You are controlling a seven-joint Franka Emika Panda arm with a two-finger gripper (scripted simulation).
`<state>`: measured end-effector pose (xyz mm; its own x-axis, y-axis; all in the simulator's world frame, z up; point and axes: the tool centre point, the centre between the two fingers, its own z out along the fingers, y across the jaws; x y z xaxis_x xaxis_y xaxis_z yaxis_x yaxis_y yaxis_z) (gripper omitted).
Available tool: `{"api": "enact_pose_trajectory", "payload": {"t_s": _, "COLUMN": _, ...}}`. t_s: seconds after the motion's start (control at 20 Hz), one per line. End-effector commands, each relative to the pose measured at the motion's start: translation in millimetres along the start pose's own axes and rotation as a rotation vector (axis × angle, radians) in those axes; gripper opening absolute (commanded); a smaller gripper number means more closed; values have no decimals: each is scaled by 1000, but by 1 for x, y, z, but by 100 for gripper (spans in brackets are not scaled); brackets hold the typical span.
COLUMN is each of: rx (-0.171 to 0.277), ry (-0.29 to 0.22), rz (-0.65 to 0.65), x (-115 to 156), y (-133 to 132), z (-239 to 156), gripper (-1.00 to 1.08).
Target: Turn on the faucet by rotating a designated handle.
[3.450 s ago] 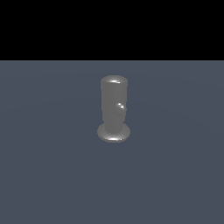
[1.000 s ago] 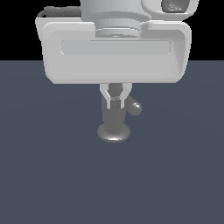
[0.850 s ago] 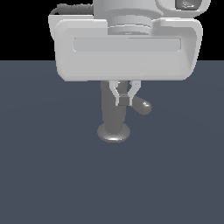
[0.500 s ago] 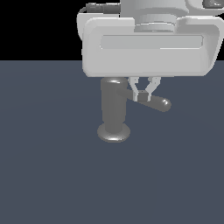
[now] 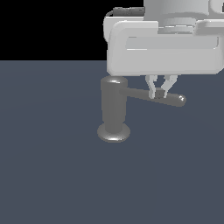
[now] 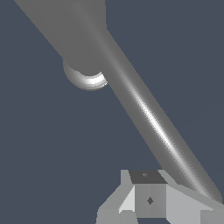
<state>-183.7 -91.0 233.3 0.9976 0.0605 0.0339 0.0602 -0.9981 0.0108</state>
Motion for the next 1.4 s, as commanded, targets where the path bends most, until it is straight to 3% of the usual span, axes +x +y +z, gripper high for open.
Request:
{"api": "enact_pose_trajectory", "payload": {"t_s": 0.0, "rx": 10, "ry": -34, "rz": 29, "x": -11, "y": 19, "z": 13, "gripper": -100}}
{"api": "enact_pose_trajectory", "payload": {"t_s": 0.25, "rx": 10, "ry": -34, "rz": 29, "x": -8, "y": 37, "z": 13, "gripper": -100}}
{"api": "enact_pose_trajectory", "payload": {"t_s": 0.3, "rx": -3, "ry": 6, "rz": -2, "x": 6, "y": 24, "z": -2, "gripper": -100}}
{"api": "enact_pose_trajectory", "payload": {"t_s": 1.35, "rx": 2, "ry": -11, "rz": 11, "x": 57, "y": 71, "z": 6, "gripper": -100}}
